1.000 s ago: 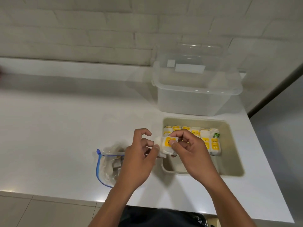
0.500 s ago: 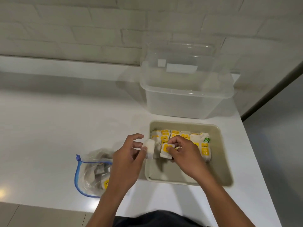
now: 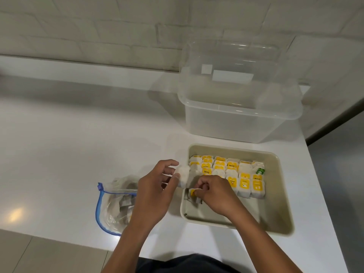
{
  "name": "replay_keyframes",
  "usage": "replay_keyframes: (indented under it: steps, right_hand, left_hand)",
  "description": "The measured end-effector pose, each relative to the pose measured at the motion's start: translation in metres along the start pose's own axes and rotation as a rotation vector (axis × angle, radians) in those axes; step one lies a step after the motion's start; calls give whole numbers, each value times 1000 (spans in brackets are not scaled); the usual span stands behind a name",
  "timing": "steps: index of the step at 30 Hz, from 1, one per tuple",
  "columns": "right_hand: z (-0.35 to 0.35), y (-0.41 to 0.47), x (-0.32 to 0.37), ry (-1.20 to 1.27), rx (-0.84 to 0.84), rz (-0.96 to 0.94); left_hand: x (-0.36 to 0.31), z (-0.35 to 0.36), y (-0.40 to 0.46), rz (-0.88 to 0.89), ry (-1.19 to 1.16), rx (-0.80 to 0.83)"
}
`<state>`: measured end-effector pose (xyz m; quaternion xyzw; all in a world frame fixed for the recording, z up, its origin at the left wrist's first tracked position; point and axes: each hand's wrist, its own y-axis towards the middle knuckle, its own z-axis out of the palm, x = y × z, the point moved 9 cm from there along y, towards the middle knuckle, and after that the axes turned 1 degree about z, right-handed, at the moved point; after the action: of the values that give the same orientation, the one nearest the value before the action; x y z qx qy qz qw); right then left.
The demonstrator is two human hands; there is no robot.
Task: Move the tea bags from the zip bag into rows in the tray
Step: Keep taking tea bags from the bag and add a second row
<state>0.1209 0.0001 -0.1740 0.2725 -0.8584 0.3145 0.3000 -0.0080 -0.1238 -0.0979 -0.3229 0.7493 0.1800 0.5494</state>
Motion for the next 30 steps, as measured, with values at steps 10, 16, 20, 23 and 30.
replay_keyframes:
  steps: [10, 16, 20, 23, 30]
  right_hand:
    - [-4, 6, 2, -46, -20, 11]
    - [-10, 10, 5, -69, -75, -8]
    - [-14, 9, 9, -67, -83, -30]
    - [-26, 1, 8, -94, -155, -43]
    - [8, -22, 4, -274, 210, -91]
  left_hand:
    - [0, 3, -1, 8, 28, 7]
    - [-1, 1, -3, 19, 51, 5]
    - [-2, 0, -3, 26, 63, 1]
    - [-4, -1, -3, 28, 82, -6]
    - [-3, 1, -1, 27, 65, -7]
